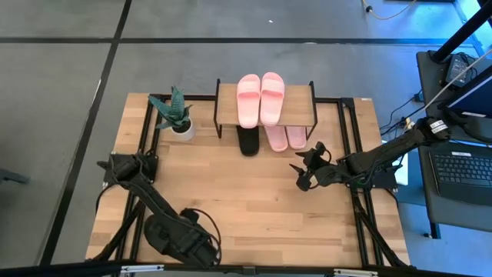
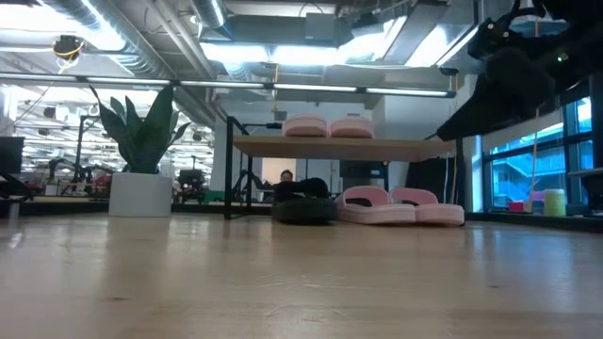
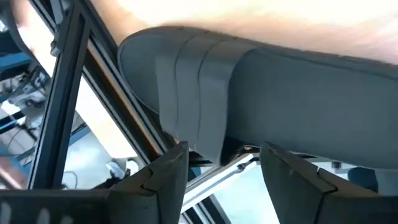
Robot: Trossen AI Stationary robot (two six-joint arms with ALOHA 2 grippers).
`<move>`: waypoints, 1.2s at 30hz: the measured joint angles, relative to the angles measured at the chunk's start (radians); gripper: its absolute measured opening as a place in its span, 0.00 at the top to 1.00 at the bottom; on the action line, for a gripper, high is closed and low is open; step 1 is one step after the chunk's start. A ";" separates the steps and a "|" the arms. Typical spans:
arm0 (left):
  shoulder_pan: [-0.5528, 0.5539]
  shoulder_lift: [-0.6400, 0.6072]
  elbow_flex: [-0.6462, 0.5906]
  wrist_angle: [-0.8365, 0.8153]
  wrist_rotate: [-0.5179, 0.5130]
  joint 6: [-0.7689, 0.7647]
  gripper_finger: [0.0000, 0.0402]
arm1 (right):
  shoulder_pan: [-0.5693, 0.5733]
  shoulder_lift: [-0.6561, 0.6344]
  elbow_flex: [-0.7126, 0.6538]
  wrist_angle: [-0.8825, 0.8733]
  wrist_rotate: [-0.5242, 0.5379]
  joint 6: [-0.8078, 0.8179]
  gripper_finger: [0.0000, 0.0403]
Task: Pick and place slides into the shelf
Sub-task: Put the black slipper under the shelf
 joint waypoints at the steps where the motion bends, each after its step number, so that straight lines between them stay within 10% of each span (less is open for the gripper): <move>1: 0.000 0.000 -0.009 0.005 0.012 0.000 0.53 | 0.000 0.000 0.000 0.002 0.000 0.000 0.40; 23: 0.000 0.000 -0.265 0.154 0.121 0.058 0.53 | 0.000 0.000 0.000 0.008 0.000 0.001 0.40; 36: -0.001 0.000 -0.280 0.178 0.009 0.033 0.53 | 0.000 0.000 0.000 0.011 0.000 0.001 0.40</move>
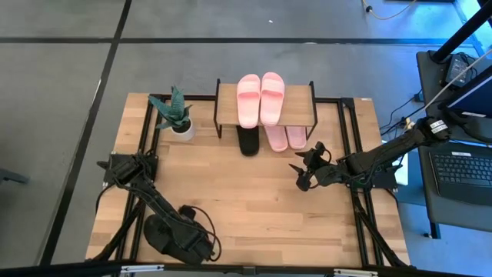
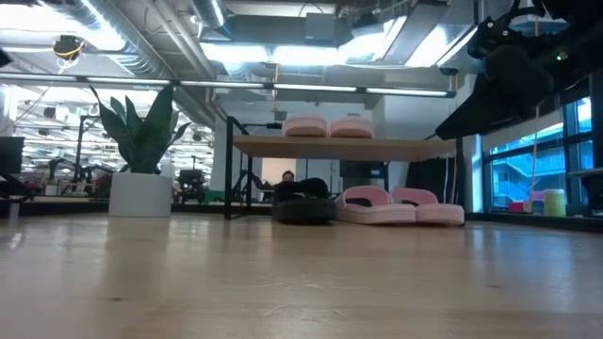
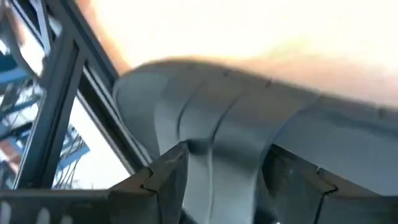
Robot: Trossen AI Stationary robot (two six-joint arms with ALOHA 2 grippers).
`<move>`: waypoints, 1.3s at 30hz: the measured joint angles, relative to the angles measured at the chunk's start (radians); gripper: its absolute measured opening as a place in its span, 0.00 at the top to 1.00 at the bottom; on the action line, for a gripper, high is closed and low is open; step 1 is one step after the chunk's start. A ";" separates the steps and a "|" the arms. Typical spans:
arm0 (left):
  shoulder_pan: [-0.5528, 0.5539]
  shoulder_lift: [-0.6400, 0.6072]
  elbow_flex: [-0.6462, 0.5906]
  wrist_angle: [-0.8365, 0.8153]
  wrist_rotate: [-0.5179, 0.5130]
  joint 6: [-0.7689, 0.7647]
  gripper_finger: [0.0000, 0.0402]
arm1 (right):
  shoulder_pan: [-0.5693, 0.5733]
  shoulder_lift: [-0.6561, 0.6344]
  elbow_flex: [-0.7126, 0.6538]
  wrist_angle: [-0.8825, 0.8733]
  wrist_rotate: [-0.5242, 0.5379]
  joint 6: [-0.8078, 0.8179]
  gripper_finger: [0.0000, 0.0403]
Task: Pick and place slides into the shelf
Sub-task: Put the black slipper under the shelf
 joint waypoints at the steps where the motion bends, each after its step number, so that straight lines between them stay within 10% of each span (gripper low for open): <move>1: 0.000 0.000 0.000 -0.001 -0.024 -0.001 0.53 | 0.000 0.000 0.000 0.000 0.000 0.000 0.40; 13: 0.001 0.000 0.000 -0.007 0.000 -0.023 0.56 | 0.000 0.000 0.000 0.000 0.000 -0.002 0.40; 30: 0.001 -0.001 0.001 -0.013 0.005 0.055 0.95 | 0.000 0.000 0.000 -0.001 -0.001 -0.049 0.40; 39: 0.014 -0.003 0.011 -0.078 -0.035 0.218 0.99 | 0.000 0.000 0.000 -0.001 0.000 -0.051 0.40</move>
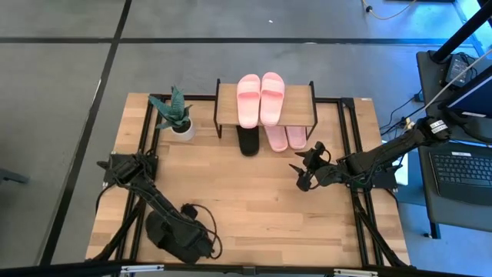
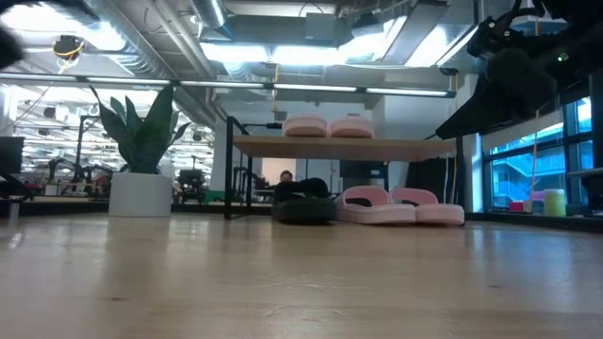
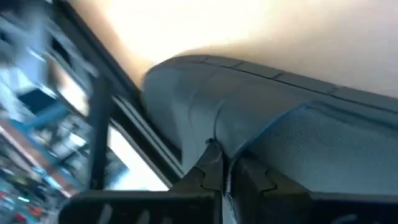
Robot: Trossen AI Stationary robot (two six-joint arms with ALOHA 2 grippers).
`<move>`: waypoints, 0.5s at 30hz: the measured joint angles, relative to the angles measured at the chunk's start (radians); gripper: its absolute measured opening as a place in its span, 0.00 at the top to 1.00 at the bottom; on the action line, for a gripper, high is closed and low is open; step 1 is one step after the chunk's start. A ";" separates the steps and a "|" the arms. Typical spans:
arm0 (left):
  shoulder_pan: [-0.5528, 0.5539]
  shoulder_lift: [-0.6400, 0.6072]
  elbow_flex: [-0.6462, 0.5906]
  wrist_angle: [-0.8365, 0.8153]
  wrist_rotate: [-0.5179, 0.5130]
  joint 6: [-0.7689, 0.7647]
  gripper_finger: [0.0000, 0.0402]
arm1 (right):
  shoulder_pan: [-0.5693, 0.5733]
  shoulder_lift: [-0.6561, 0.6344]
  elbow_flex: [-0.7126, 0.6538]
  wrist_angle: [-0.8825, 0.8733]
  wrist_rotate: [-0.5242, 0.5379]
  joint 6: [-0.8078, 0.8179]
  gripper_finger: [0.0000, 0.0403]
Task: Pick and place slides into the shelf
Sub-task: Put the black slipper under the shelf
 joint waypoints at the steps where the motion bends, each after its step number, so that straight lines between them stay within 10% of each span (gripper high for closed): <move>1: 0.008 0.000 0.010 -0.034 -0.020 0.028 0.99 | 0.000 0.000 0.000 0.000 0.000 0.000 0.40; 15: 0.172 -0.055 0.220 -0.100 -0.563 0.424 0.99 | 0.000 0.000 0.001 0.002 0.000 -0.004 0.40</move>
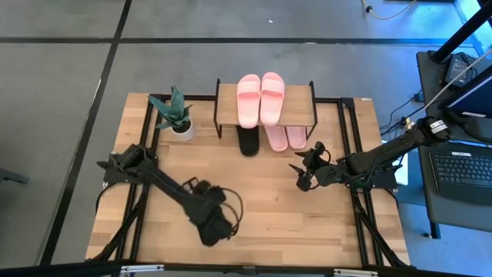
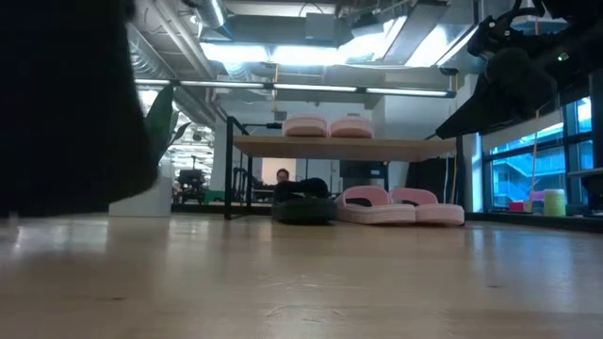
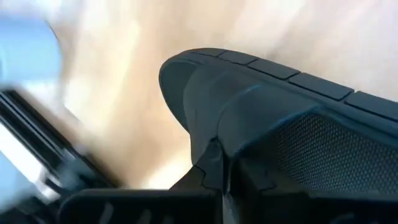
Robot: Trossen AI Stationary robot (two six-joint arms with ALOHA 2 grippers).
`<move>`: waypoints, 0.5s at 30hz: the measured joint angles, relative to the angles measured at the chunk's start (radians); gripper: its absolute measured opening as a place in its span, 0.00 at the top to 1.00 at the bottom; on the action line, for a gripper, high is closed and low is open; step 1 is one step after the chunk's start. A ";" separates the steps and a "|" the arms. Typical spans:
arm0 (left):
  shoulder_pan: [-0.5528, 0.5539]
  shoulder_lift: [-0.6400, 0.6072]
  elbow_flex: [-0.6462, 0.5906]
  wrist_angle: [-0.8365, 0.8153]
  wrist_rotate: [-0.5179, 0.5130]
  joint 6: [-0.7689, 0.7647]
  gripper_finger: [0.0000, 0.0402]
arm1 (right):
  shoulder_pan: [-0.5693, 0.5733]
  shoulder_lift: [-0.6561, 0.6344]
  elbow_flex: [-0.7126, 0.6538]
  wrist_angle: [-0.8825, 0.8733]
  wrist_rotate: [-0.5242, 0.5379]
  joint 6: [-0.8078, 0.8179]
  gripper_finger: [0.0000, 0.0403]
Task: Pick and place slides into the shelf
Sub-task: Put the black slipper under the shelf
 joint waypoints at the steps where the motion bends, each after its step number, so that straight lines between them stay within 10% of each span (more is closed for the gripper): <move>1: 0.018 0.004 0.000 -0.003 -0.023 0.048 0.99 | 0.000 0.000 0.000 0.000 0.000 0.001 0.40; 9: 0.162 0.055 -0.001 0.007 -0.335 0.320 0.99 | 0.000 0.000 0.000 0.003 0.000 0.004 0.40; 15: 0.256 0.100 -0.001 0.042 -0.372 0.425 0.99 | 0.000 0.000 0.000 0.003 0.000 0.020 0.40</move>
